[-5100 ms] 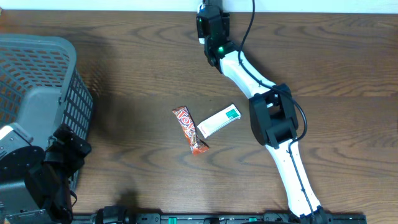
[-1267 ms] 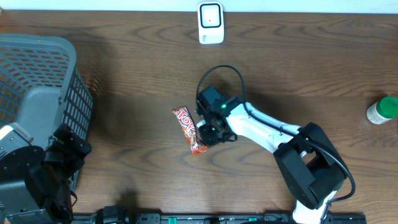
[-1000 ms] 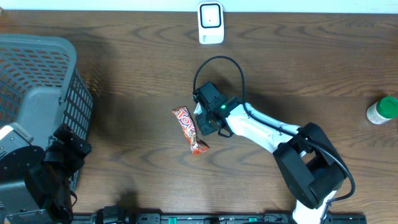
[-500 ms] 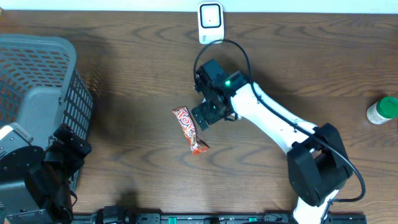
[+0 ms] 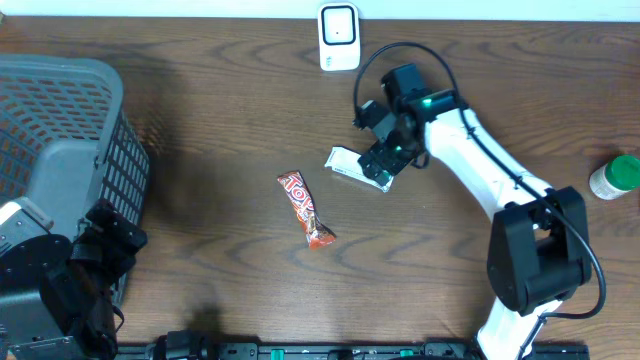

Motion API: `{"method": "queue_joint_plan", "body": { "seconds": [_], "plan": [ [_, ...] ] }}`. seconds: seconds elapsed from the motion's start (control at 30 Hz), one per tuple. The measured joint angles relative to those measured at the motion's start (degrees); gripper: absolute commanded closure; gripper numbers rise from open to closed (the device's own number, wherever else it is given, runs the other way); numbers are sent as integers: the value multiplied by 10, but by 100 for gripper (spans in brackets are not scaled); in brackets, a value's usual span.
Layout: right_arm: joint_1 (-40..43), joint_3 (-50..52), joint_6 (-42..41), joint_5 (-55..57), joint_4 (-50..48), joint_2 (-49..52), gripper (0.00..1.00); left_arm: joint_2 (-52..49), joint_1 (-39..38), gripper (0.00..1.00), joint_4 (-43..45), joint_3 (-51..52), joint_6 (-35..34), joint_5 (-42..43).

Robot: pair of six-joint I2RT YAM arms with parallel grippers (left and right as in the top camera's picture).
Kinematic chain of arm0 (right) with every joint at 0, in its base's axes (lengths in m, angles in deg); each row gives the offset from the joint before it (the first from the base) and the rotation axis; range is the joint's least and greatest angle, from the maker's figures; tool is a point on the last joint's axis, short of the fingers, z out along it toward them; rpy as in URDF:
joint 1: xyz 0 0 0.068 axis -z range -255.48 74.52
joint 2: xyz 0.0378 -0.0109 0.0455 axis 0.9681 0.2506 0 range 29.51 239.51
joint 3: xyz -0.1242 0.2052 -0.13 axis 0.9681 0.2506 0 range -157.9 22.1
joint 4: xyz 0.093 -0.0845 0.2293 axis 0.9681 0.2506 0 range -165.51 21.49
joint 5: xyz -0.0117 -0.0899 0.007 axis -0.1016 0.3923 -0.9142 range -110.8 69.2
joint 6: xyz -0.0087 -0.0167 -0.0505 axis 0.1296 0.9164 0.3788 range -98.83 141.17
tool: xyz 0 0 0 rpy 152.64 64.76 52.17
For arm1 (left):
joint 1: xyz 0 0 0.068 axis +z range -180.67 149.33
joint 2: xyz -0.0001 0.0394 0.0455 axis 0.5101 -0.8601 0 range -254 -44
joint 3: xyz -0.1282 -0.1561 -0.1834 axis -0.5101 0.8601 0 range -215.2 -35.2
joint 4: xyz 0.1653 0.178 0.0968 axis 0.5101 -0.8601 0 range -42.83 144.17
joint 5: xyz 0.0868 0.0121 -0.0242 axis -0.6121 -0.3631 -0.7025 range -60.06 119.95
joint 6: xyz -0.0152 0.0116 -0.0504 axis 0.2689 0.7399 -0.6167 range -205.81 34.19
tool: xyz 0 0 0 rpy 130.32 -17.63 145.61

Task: Scan the item barcode
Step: 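Grasp the Panadol box end with the right gripper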

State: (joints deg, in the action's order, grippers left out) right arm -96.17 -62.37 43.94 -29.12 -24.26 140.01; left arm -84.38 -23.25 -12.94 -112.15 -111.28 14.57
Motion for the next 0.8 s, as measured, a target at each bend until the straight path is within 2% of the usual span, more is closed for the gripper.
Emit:
{"method": "queue_joint_plan", "body": {
  "seconds": [0.27, 0.4, 0.5, 0.8],
  "plan": [
    [14, 0, 32, -57, -6, 6, 1, 0, 0, 2, 0, 0, 0, 0],
    [8, 0, 39, -63, -9, 42, 9, 0, 0, 2, 0, 0, 0, 0],
    [7, 0, 44, -59, -11, 89, 9, 0, 0, 2, 0, 0, 0, 0],
    [6, -3, 35, -51, 3, 101, 31, 0, 0, 2, 0, 0, 0, 0]
  ]
}}
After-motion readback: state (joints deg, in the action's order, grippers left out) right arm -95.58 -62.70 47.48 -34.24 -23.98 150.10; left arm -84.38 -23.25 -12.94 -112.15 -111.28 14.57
